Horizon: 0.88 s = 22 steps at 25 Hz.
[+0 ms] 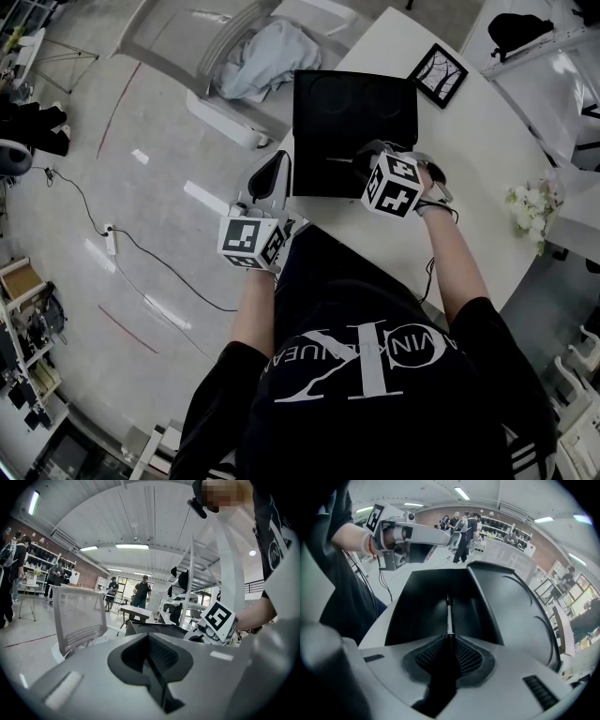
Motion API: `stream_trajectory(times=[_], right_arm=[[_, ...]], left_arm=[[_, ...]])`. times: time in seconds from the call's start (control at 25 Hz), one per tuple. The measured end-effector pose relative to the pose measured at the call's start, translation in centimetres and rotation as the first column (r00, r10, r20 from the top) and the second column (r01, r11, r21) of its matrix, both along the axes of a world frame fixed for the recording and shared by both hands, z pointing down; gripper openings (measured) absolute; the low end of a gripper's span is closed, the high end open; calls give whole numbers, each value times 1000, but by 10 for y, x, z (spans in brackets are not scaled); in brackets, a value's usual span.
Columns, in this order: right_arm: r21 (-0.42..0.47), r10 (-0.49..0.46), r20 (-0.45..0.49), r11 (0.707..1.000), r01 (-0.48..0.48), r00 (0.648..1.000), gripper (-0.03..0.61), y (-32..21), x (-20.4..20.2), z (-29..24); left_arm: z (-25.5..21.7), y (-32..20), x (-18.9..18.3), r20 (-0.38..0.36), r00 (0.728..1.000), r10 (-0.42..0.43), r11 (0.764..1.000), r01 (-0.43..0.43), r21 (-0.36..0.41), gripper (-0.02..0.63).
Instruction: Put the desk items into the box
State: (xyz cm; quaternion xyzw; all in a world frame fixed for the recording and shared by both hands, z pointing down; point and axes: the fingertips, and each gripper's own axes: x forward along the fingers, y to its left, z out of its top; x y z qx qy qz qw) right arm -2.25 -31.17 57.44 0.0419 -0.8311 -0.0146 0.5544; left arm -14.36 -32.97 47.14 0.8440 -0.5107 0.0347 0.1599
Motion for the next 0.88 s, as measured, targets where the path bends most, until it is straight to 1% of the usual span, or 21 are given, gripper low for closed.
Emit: stream_trajectory(times=[0.36,0.64,0.88], right_arm=[[11,31,31,999,-31,999,51,-2,-2,-13],[31,83,107,996,-87,991,49,-2,-5,-32],[35,138,173,989,-146,975,23,1,-2,-48]], left_arm=[[-4,2,-1,-9,1000,2,1000,-2,8,11],[-9,6,5,-9,1000,15,1000,-15,20,11],[-13,11,10,-9,1000,22,999,-21,30,11]])
